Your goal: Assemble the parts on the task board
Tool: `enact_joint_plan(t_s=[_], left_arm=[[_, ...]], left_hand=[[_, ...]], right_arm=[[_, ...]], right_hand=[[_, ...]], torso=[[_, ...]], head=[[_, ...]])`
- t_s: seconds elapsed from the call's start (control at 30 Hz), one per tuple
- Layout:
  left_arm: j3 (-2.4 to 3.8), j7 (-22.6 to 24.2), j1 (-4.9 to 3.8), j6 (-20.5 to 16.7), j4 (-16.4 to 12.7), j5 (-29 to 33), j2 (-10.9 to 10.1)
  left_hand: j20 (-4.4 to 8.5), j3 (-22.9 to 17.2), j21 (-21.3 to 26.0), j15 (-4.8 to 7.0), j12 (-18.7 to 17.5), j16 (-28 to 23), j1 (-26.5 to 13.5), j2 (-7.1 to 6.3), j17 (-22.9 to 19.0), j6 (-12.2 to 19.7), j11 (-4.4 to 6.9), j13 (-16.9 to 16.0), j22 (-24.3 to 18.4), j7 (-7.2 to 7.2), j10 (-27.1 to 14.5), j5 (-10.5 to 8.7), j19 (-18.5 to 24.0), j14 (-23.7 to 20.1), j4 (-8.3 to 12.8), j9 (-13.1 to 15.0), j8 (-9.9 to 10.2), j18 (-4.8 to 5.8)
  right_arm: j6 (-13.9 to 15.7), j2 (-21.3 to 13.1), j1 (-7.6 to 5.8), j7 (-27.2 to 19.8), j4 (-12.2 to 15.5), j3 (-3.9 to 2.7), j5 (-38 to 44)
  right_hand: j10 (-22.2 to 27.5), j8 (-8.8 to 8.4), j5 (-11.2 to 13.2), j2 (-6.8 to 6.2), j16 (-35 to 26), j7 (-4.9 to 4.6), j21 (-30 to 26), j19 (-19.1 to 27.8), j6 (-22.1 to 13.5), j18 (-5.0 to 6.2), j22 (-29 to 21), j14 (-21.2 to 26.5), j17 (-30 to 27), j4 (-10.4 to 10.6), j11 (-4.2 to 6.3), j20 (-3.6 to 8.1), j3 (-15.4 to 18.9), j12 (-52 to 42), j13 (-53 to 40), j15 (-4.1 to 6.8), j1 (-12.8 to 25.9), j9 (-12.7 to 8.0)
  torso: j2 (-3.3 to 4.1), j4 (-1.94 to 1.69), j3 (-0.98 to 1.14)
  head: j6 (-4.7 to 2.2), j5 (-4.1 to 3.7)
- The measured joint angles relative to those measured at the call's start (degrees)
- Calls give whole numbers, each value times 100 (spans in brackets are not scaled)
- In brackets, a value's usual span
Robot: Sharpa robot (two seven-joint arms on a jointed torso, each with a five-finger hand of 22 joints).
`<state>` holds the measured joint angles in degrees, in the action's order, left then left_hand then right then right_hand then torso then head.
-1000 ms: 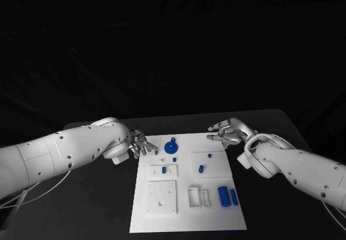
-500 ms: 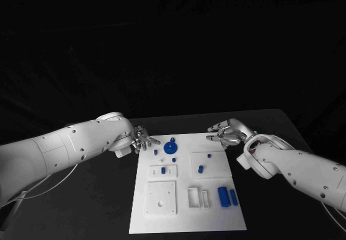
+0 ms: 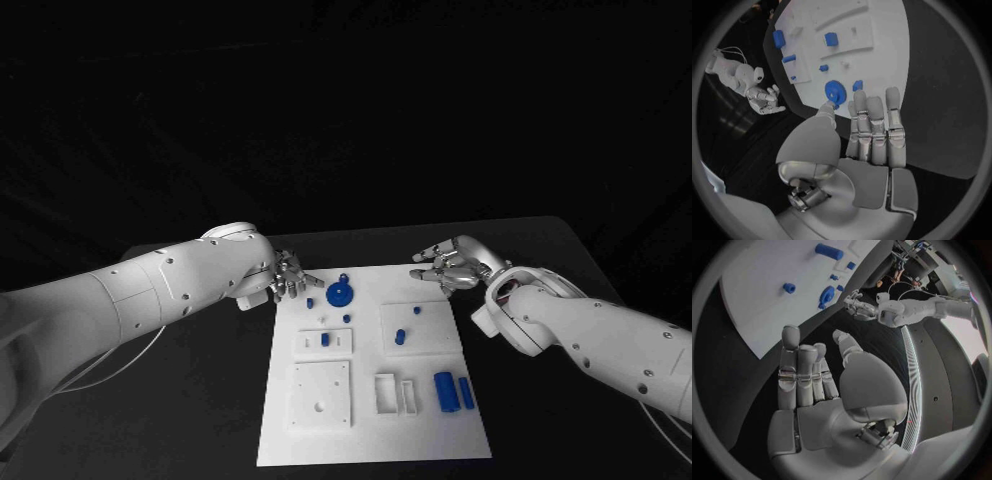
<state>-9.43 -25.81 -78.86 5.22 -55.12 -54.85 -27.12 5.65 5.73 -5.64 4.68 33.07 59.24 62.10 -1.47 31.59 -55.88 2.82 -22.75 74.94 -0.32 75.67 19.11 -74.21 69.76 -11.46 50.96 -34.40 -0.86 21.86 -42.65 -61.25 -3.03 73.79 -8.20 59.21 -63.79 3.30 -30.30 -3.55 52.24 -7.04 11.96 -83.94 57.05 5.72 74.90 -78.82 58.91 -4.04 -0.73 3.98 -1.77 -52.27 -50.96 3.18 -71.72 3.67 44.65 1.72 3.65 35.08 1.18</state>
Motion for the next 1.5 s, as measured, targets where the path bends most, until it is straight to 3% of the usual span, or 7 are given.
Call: enact_joint_plan(t_s=[0.3, 0.67, 1.17, 1.5], left_arm=[[-47, 94, 75, 160, 235, -131, 116], [-60, 166, 169, 304, 413, -191, 209], [-62, 227, 231, 432, 625, -208, 288], [-64, 257, 263, 490, 711, -210, 330]], left_hand=[[0, 86, 23, -19, 0, 0, -9, 114, -62, 20, -39, 33, -1, 20, -48, 22, 0, -38, 121, -175, 74, 0], [-22, 101, 46, -40, 0, 45, -30, 134, -62, 41, -48, 32, -1, 41, -95, 22, 22, -98, 136, -194, 74, 0], [-42, 133, 67, -67, 36, 67, -52, 156, -92, 103, -76, 32, -2, 61, -164, 22, 83, -173, 168, -270, 130, 0], [-42, 134, 67, -70, 55, 114, -12, 285, -124, 123, -81, 32, -3, 81, -210, 46, 83, -211, 245, -312, 130, 0]], right_arm=[[1, 4, 0, 0, 3, -3, -1], [2, 11, 0, -1, 8, -7, -2], [3, 17, 0, -1, 12, -9, -2], [3, 20, 0, -1, 15, -10, -3]], right_hand=[[0, 0, 0, 0, 0, 0, 0, 0, 0, 0, 0, 0, 0, 0, 0, 0, 0, 0, 0, 0, 0, 0], [0, 0, 0, 0, 0, 1, 0, 0, 1, 0, 0, 0, 1, 0, 0, 0, 0, 0, -1, 0, 0, 0], [0, 0, -33, 0, 0, 1, 0, 0, 1, 0, 0, 0, 1, 0, 0, 0, 0, 0, 4, 0, 0, -1], [0, 0, -32, 0, 0, 2, 0, 0, 2, 0, 0, 0, 1, 0, 0, 0, 0, 0, 4, 0, 0, -1]], torso=[[-1, -3, 0], [-2, -6, -3], [-3, -7, 0], [-8, -9, 6]], head=[[26, -15], [48, -18], [56, -34], [72, -41]])
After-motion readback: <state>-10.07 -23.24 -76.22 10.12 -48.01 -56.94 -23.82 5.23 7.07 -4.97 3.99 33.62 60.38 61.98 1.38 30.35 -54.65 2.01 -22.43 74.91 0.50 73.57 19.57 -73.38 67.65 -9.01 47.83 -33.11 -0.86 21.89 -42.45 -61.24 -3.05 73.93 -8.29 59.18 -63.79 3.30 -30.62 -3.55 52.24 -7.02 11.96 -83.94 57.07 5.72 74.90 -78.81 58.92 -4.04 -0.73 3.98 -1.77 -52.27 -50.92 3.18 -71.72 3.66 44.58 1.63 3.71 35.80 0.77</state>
